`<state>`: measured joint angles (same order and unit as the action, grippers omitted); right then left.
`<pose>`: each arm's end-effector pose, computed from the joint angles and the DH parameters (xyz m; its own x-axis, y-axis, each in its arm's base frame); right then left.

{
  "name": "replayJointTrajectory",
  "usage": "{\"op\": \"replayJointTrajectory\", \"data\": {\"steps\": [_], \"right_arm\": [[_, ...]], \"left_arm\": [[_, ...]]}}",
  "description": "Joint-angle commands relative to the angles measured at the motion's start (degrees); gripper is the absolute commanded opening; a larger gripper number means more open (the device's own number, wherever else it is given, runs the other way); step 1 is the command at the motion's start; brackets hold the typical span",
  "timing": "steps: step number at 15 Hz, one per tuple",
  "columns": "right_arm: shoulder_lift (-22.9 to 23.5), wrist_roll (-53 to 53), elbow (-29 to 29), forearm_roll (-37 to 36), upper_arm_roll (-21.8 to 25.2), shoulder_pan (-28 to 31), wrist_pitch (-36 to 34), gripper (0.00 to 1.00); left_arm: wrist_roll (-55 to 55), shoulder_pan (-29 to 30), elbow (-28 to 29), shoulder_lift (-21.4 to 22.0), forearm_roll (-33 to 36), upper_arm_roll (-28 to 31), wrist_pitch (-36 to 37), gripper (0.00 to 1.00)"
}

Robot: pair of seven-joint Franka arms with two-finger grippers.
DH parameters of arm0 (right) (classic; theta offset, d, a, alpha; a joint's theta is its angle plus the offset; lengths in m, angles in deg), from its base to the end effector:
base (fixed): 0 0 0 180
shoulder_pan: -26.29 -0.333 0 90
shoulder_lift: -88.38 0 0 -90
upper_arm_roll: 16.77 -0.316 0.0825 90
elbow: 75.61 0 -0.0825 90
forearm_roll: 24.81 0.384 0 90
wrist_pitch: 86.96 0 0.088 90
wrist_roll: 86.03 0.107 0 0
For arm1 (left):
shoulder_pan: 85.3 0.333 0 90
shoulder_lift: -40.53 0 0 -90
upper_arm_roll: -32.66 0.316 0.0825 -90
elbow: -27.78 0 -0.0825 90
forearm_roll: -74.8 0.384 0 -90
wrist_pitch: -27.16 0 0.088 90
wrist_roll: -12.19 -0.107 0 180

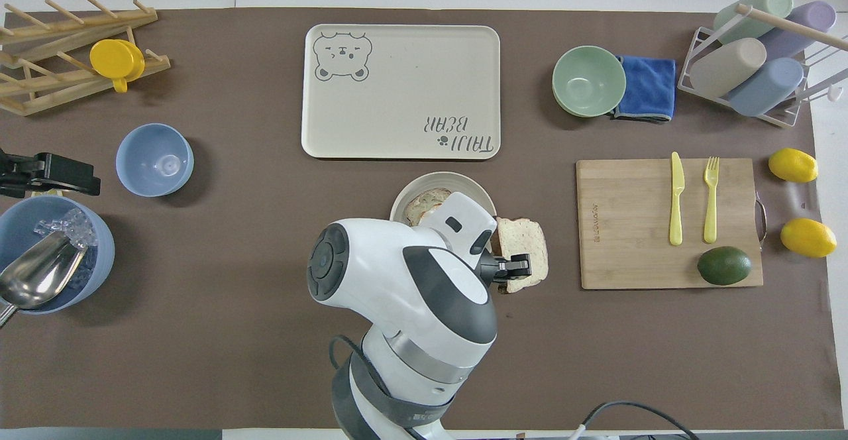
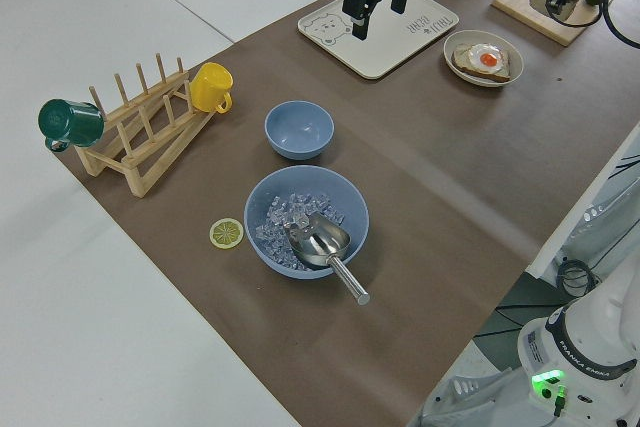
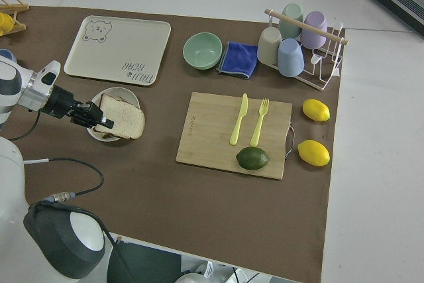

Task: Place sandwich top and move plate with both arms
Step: 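Carry the bread slice with the right gripper over the egg plate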

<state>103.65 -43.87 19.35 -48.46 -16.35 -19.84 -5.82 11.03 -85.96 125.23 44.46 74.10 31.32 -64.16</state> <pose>0.4390 0.3820 0.4340 0.9927 0.0715 -0.0975 0.1159 -0.7928 0.5984 0.5324 -0.0203 0.6024 0.9978 -0.0547 -0.0382 -0.0543 -0.9985 0.0114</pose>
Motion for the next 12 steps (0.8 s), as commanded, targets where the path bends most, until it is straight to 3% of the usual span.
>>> {"op": "replayJointTrajectory", "data": {"steps": [1,5,12], "right_arm": [[3.2,-0.9,-4.3,1.1,-0.2,0.9,4.3,0.0],[4.1,-0.9,-4.2,7.5,-0.3,0.8,11.0,0.0],[5.5,-0.7,-2.7,7.0,-0.1,1.0,11.9,0.0]], "left_arm": [[-0.2,-0.6,0.9,1.2,1.0,0.6,0.1,1.0],[-0.1,-0.6,0.9,1.3,1.0,0.6,-0.1,1.0],[-0.2,-0.6,1.2,1.4,1.0,0.6,0.0,1.0]]}}
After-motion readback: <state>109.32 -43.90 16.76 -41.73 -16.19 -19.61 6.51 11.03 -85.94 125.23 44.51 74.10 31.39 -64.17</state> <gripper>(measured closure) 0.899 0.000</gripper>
